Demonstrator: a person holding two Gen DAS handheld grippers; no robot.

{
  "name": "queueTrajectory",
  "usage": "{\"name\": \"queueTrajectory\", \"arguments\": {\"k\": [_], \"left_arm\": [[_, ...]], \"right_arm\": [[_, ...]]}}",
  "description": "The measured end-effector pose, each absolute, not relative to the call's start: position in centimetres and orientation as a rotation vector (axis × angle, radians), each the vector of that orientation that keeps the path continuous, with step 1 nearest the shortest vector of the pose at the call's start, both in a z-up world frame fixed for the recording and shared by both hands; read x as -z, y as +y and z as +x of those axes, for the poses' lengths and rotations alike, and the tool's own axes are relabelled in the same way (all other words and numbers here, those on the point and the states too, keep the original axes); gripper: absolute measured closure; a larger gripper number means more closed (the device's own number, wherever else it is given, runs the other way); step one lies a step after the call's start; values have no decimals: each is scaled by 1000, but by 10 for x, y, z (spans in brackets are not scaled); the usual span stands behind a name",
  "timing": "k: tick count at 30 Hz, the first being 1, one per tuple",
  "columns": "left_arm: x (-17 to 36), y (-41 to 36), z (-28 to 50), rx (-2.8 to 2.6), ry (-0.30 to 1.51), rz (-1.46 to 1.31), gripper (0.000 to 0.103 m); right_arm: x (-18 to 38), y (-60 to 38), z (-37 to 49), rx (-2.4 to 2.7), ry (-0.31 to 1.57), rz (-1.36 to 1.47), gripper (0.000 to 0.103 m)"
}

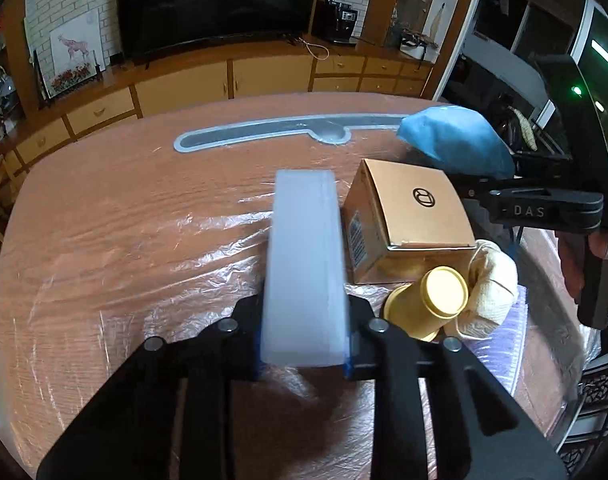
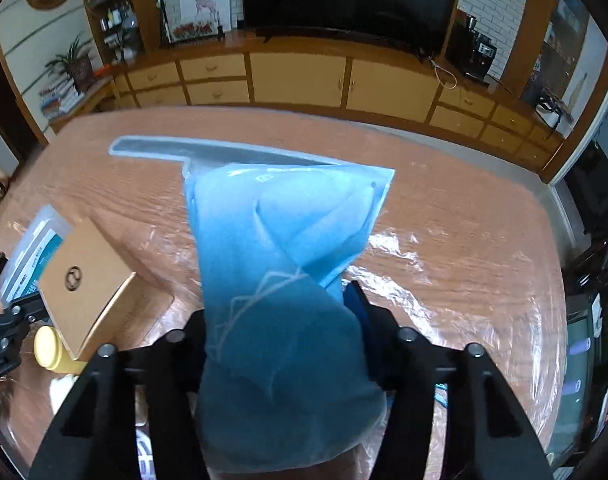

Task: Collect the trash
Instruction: 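Carry the white box and blue mask bag with both tools over the black bin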

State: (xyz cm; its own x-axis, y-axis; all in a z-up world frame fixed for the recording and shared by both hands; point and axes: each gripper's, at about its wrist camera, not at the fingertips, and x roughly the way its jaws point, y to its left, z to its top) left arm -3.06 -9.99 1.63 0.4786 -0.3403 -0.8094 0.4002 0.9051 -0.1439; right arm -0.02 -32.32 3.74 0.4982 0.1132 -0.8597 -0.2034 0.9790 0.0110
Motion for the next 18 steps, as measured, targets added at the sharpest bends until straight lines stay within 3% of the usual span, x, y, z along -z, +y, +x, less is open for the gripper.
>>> {"name": "queueTrajectory", "arguments": {"k": [18], "left_arm": [[-26,-75,-67,450,978,-58,75]], "right_arm": [[-57,-354,-80,-209,998,156,54]]}}
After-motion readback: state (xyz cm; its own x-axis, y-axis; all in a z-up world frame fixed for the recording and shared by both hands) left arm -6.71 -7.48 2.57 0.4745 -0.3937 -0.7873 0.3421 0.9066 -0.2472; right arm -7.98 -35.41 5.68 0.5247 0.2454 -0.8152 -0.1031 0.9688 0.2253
